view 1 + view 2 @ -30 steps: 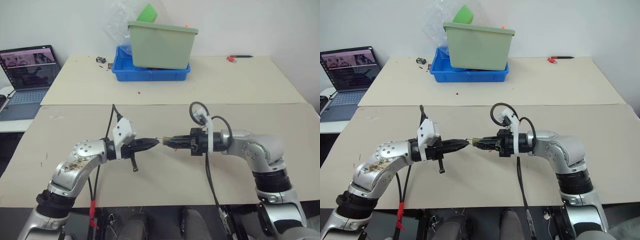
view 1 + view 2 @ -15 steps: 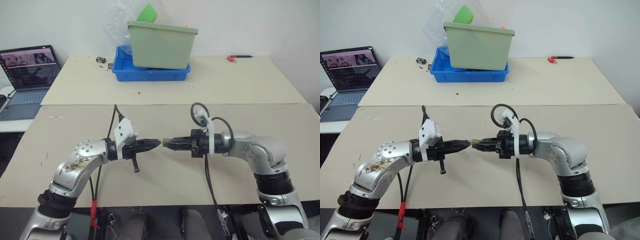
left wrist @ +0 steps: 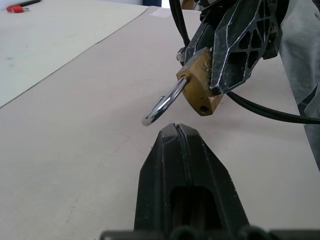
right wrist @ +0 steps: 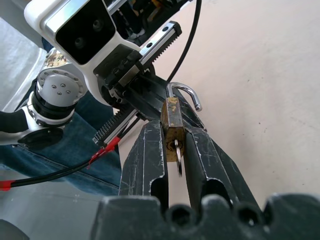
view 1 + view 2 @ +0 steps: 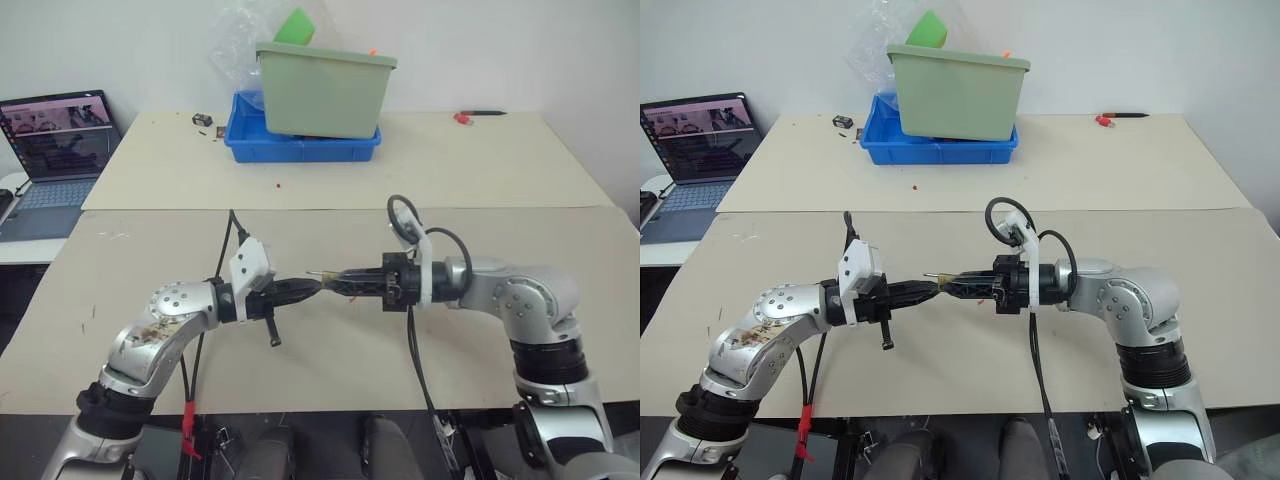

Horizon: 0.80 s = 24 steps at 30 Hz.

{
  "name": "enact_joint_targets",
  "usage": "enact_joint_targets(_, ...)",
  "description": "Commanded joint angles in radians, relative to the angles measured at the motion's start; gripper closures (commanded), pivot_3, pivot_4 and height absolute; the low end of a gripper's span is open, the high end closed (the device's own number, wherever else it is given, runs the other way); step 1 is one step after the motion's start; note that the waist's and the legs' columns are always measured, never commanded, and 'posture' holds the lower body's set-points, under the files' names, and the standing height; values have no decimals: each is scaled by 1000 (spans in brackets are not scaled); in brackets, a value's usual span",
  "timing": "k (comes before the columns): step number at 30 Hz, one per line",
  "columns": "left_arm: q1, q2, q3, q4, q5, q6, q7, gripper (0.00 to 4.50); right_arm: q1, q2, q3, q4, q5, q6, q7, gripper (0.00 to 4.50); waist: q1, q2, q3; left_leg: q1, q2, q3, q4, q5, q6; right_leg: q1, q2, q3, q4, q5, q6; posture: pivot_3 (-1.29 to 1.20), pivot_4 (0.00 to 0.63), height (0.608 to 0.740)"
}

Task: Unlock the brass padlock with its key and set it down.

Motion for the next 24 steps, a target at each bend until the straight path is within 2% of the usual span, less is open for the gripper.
enact_joint_targets(1,-5,-1,28,-33,3,-12,3,4500,8,-12,-19,-48,48,11,12,4411,0,0,0,0,0,0,0,0,0,0,0,0,0,0,0,0,150,740)
enact_joint_targets(24,6,-7,36,-58,-6,-1,27,4500,50,-37,15,-39,52,7,22,4411,0,0,0,0,0,0,0,0,0,0,0,0,0,0,0,0,150,740)
